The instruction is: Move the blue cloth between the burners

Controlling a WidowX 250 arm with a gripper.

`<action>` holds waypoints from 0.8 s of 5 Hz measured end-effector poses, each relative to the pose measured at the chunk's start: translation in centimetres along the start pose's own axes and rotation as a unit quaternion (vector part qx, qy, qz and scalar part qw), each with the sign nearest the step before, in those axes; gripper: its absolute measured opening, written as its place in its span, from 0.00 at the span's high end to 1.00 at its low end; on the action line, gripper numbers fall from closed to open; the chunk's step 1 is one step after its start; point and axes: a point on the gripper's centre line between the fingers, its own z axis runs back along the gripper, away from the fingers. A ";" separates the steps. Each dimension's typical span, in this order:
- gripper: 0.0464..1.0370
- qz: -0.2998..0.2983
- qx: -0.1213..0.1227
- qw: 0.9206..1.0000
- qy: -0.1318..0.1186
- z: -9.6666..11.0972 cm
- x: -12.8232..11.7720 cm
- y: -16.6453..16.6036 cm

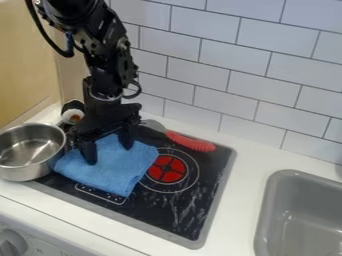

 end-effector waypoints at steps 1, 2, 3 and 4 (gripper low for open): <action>0.04 0.003 -0.018 1.000 -0.010 1.9 0.6 -0.7; 0.04 0.006 -0.048 0.998 -0.034 5.1 0.8 -1.1; 0.04 0.031 -0.078 0.993 -0.080 8.2 0.9 -0.8; 0.04 0.034 -0.079 0.993 -0.081 8.4 0.8 -0.8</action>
